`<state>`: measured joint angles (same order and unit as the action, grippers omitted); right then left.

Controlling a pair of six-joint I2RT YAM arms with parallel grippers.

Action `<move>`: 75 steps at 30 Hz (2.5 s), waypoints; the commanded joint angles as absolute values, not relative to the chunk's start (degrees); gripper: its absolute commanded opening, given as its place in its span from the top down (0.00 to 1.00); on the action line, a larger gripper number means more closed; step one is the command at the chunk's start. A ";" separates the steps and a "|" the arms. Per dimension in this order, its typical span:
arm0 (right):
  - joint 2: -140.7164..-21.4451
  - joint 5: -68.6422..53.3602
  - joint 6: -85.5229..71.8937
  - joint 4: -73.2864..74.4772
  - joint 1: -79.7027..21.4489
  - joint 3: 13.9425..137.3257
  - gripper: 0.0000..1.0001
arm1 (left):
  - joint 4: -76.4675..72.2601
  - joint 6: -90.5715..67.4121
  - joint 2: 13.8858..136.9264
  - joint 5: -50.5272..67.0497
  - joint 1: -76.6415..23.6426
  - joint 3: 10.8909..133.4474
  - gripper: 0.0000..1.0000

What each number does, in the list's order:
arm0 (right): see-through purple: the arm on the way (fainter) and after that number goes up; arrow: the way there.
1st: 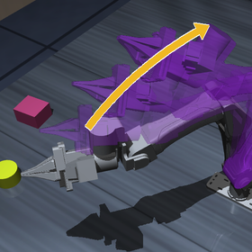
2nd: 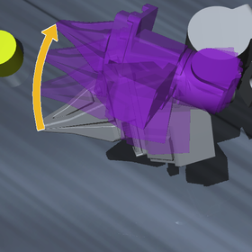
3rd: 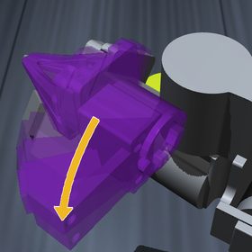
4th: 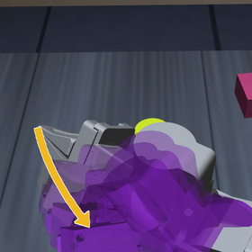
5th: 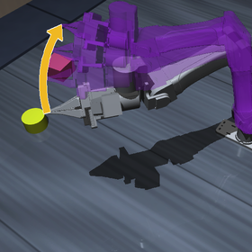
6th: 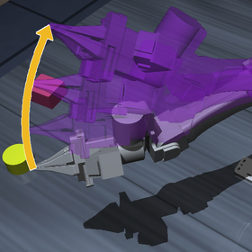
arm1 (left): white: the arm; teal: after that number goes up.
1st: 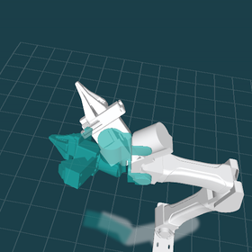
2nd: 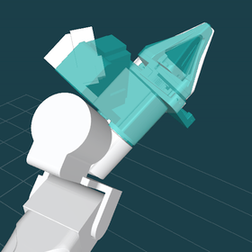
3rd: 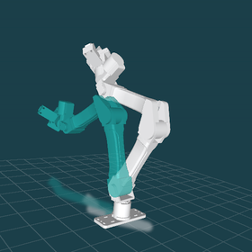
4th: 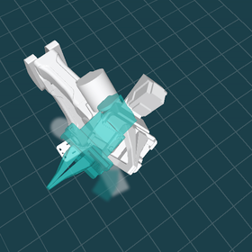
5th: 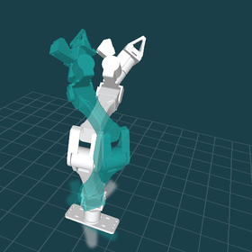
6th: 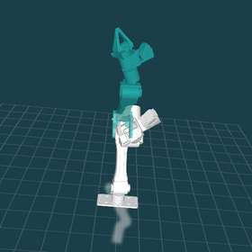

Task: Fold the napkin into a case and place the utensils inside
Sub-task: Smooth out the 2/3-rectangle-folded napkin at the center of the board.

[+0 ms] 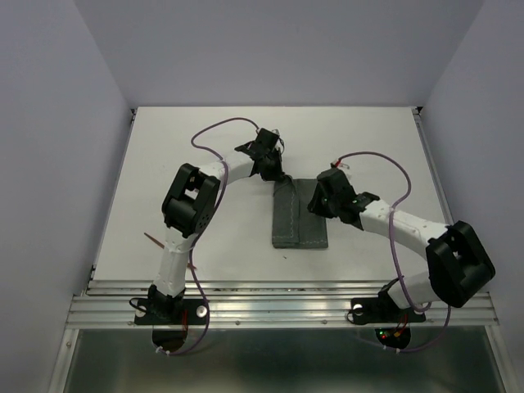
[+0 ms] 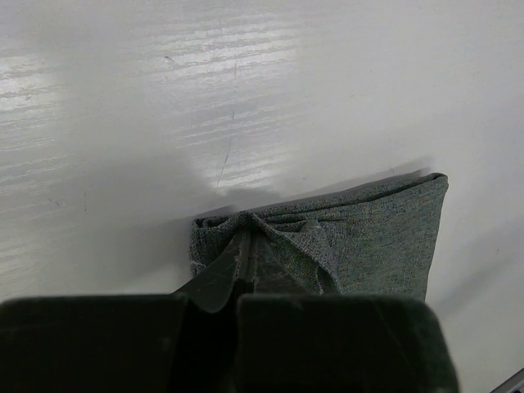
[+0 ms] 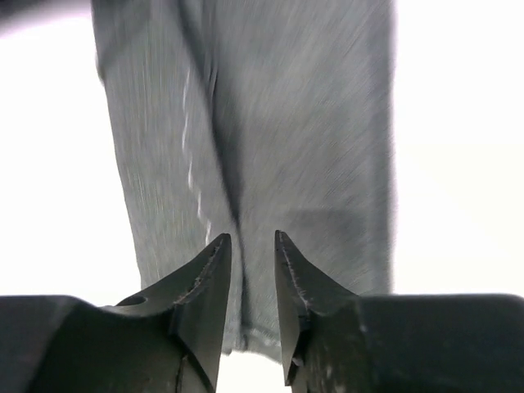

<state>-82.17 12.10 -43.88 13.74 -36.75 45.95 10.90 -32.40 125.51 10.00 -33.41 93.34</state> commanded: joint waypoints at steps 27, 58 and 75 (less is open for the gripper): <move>-103.53 -1.49 -29.27 7.65 -16.79 61.35 0.57 | 11.16 -30.50 121.99 10.19 -34.10 90.79 1.00; -105.38 -12.13 -21.53 8.96 -24.35 59.06 0.93 | 10.02 -31.55 110.83 11.07 -37.97 79.01 1.00; -104.15 -11.43 -21.36 9.75 -24.35 58.53 0.93 | 13.00 -29.62 103.63 0.64 -40.34 76.37 1.00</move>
